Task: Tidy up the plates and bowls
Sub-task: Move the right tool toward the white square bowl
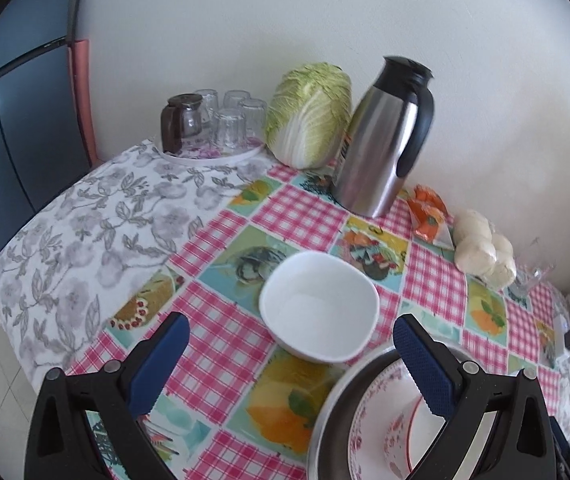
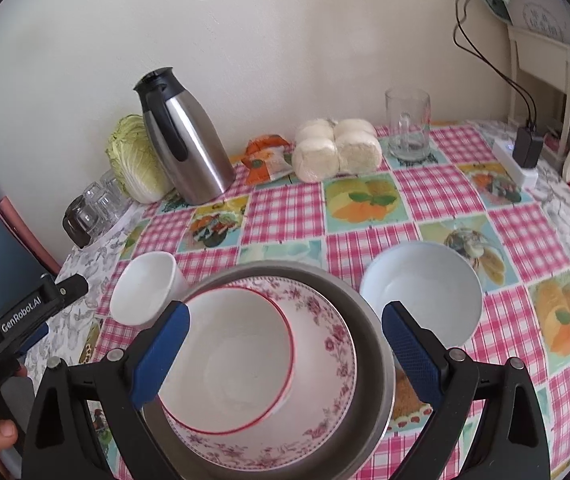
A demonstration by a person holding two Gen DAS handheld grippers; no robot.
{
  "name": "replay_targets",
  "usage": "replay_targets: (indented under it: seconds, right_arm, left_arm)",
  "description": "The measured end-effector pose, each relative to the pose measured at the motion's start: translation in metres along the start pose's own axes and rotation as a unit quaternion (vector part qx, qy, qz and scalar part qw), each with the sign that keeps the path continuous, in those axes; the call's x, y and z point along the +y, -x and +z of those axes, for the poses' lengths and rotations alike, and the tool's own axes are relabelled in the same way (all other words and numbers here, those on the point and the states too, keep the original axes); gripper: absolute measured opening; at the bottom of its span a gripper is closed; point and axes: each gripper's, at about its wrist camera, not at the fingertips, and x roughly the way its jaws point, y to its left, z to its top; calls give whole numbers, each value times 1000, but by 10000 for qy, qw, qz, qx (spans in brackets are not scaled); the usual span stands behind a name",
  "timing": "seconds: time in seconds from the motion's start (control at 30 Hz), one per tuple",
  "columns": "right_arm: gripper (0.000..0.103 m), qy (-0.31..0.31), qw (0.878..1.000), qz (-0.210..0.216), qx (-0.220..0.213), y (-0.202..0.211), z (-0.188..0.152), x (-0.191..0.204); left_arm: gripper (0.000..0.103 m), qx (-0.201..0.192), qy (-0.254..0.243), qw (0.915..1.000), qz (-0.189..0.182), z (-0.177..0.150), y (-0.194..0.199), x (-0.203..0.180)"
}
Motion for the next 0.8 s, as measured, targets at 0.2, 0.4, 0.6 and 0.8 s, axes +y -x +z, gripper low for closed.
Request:
replay_targets:
  seconds: [0.2,0.4,0.6,0.8]
  right_arm:
    - [97,75,9999,66,-76,-3,6,12]
    - [97,54,9996,43,-269,-1,17,20]
    - [97,309,9994,-10,-130,-8,34,33]
    - [97,442,9990,-37,77,-16,51,47]
  left_arm:
    - [103,6,184,9998,123,7,-7,12]
    - [103,80,400,9992,59,8,-15,22]
    - [103,74,732,9971,-200,14,-18,34]
    - [103,278,983,9937,-451,23,-26,46]
